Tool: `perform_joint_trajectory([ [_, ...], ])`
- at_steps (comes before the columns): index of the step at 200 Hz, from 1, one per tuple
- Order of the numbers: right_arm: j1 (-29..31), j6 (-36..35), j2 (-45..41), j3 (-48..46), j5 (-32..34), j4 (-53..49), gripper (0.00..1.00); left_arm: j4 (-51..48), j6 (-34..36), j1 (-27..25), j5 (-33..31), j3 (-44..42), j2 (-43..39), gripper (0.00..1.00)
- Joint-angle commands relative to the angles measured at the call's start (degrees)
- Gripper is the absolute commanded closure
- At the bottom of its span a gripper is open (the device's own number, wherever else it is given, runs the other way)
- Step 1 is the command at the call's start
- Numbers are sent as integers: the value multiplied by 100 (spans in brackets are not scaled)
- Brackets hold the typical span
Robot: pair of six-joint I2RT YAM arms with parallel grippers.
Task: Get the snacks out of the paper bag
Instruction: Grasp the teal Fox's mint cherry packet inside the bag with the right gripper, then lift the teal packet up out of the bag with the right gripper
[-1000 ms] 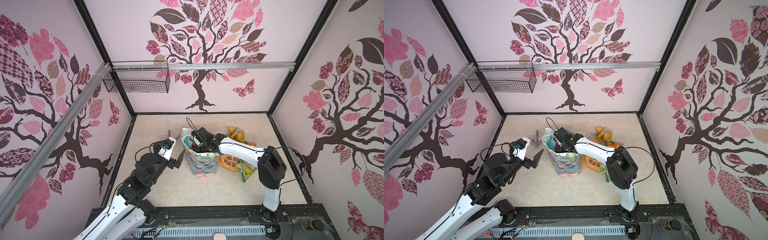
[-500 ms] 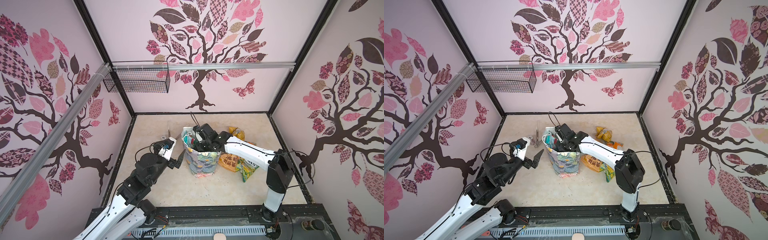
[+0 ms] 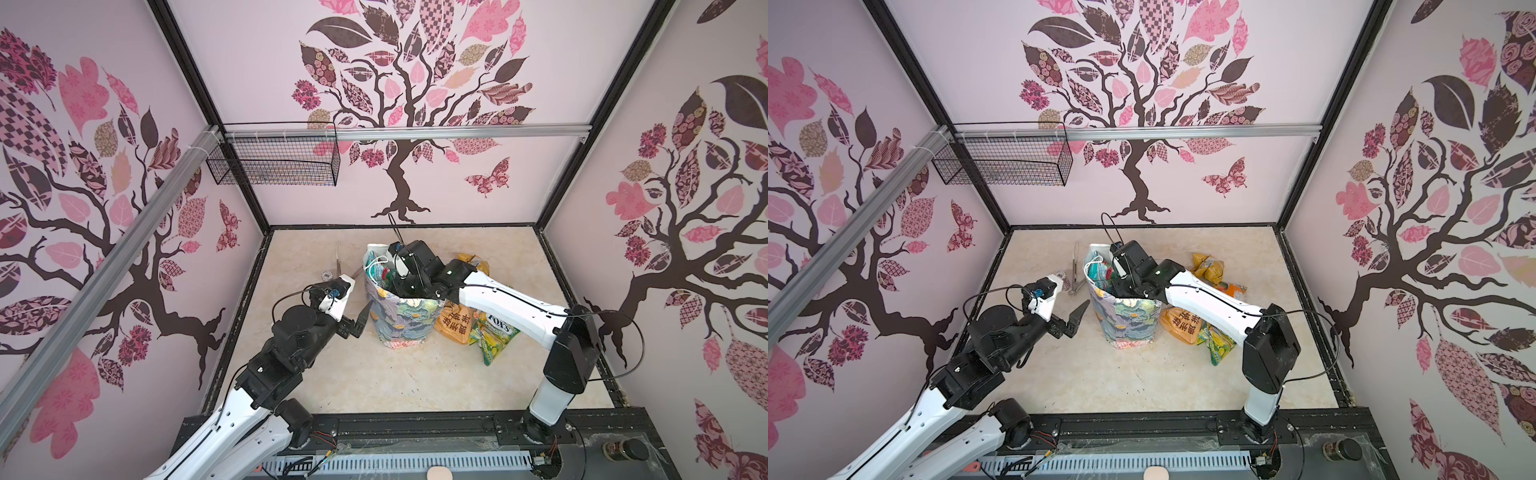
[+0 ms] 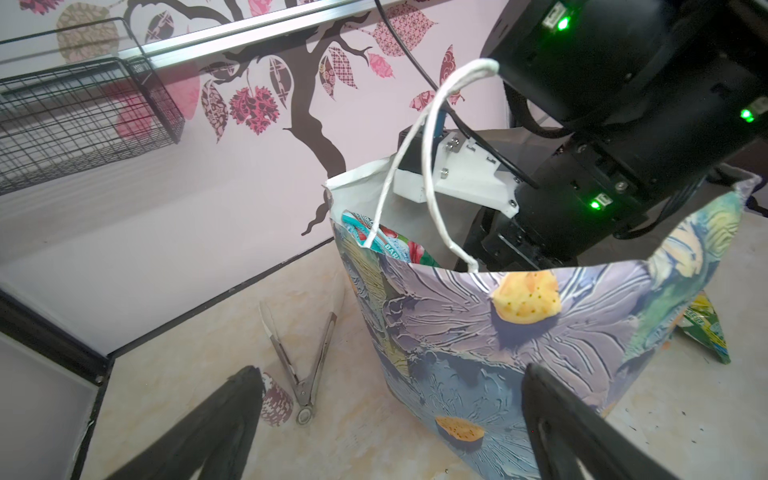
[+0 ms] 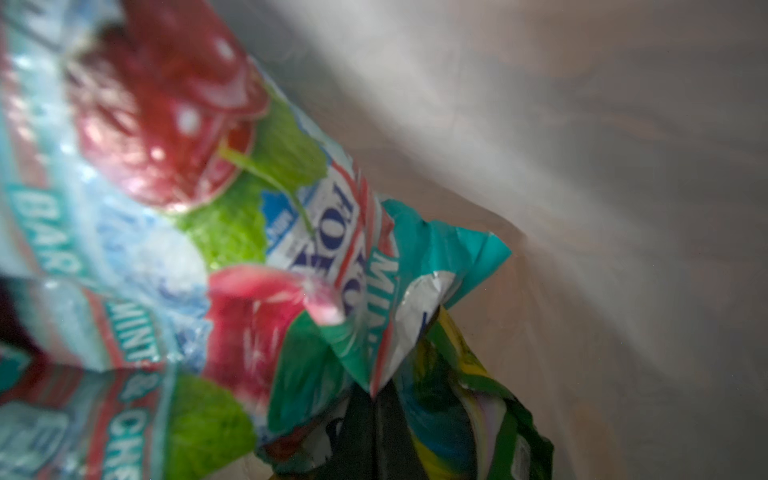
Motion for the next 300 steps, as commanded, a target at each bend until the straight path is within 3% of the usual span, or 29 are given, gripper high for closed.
perform_joint_trajectory([
  [1,-13,310,-131,-2,-367,462,97,118,17,24,588,90,168,2],
  [17,-2,410,-116,-328,-485,710,97,115,-350,19,339,231,414,1],
  [46,-1,360,-78,-717,-311,738,98,-163,-1516,64,-715,584,819,2],
  [90,-1,209,-156,-946,-319,776,98,-384,-4089,337,-281,1171,1005,16],
  [113,-1,216,-284,-1044,-360,917,98,-747,-5002,334,-365,1428,1144,19],
  [148,-8,258,-410,-995,-439,934,98,-671,-5326,334,113,1189,1504,20],
  [182,-3,259,-610,-862,-550,940,98,-689,-5130,334,643,1029,1962,20],
  [230,-29,329,-754,-511,-240,888,98,-646,-5276,332,109,651,1664,30],
  [300,-305,796,-984,-352,-514,1084,99,-637,-5077,335,147,617,1588,29],
])
